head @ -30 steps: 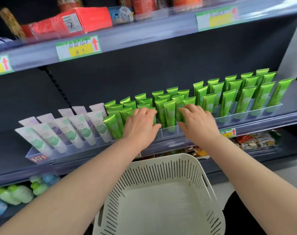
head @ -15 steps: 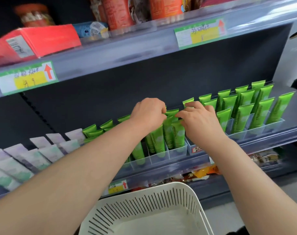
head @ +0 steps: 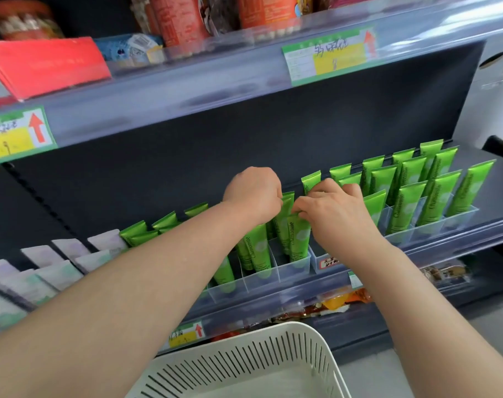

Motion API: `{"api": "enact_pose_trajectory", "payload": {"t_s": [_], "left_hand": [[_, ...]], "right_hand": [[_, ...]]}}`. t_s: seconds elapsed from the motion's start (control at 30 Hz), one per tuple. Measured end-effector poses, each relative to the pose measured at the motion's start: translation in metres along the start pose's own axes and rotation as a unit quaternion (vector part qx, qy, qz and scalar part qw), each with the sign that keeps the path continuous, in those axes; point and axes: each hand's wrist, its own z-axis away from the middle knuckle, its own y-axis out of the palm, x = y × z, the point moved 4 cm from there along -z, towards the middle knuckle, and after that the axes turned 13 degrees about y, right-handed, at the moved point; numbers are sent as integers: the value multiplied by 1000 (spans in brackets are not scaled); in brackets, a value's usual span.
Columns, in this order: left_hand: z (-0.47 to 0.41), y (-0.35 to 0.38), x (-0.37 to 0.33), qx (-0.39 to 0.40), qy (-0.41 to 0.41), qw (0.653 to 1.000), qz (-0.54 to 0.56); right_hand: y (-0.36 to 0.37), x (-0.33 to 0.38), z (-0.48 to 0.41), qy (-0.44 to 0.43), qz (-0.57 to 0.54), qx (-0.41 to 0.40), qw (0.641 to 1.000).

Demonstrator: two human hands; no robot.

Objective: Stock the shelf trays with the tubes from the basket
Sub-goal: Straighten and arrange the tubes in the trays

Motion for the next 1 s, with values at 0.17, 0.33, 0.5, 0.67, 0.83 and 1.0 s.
{"api": "enact_pose_trajectory", "payload": {"t_s": [0.17, 0.33, 0.5, 0.67, 0.83, 1.0], "left_hand": [[-4, 5, -6, 6, 3, 1000, 23], [-8, -7, 4, -34, -27, 994, 103], [-15, -14, 15, -67, -41, 994, 70], [-28, 0, 24, -13, -41, 999, 1], [-40, 9, 28, -14, -51, 999, -7], [-52, 11, 20, -41, -36, 998, 13]], "right_hand": [[1, 1, 2, -4, -1, 34, 999], [-10, -9, 0, 34, -50, 18, 998], [-11, -13, -2, 52, -63, 26, 996], [-9, -10, -1, 50, -80, 22, 995], [-4, -4, 1, 26, -90, 16, 995], [-3, -3, 0, 22, -85, 6, 996]]}}
